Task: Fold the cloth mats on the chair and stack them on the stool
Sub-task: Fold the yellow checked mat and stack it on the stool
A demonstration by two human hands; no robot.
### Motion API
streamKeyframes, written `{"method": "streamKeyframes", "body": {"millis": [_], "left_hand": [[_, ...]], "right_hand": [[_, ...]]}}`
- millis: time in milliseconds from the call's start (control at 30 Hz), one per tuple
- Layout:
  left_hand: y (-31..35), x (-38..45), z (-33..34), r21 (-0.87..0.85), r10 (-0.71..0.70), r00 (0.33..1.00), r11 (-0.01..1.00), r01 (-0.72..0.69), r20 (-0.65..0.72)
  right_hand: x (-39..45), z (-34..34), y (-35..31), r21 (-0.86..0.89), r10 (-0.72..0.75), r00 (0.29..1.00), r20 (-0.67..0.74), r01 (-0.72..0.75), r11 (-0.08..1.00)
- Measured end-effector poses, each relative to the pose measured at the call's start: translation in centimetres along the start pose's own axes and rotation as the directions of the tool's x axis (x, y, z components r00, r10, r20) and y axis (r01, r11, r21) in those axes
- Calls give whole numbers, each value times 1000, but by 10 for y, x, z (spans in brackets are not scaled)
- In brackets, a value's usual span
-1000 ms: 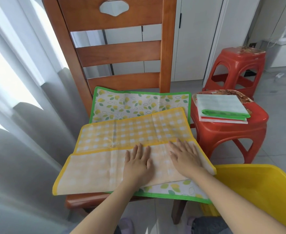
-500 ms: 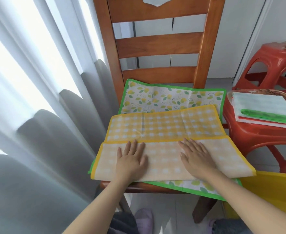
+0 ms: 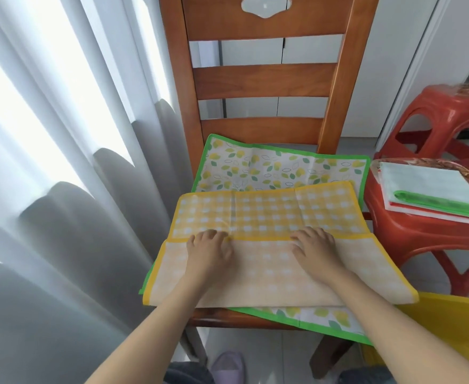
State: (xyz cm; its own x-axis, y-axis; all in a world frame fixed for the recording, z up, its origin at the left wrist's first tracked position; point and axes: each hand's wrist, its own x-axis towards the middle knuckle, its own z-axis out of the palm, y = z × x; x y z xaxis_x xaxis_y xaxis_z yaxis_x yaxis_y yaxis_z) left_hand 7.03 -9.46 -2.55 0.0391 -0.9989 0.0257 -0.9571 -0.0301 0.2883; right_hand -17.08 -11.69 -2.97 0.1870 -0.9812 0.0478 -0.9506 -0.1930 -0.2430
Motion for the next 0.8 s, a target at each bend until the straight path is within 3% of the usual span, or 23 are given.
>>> {"method": "streamKeyframes", "body": {"millis": [133,300,467,633,800], "left_hand": [[17,50,4,-144,36,999,989,-36,-3],[34,115,13,-231,67,998,971,-68,-9],[37,163,33,-214,79,996,973,-85,-37],[41,193,37,-89,33,999,995,-35,-27],[49,194,17,-214,66,991,973,-90,-116]], "right_hand": [[23,4,-2,106,28,999,-27,-25,994],[37,14,3,107,47,998,-39,-43,993],[40,23,8,136,52,992,-114,-36,990],[40,26,10,131,39,989,-141,-20,991],[40,26,11,122,16,989,-146,2,993]]}}
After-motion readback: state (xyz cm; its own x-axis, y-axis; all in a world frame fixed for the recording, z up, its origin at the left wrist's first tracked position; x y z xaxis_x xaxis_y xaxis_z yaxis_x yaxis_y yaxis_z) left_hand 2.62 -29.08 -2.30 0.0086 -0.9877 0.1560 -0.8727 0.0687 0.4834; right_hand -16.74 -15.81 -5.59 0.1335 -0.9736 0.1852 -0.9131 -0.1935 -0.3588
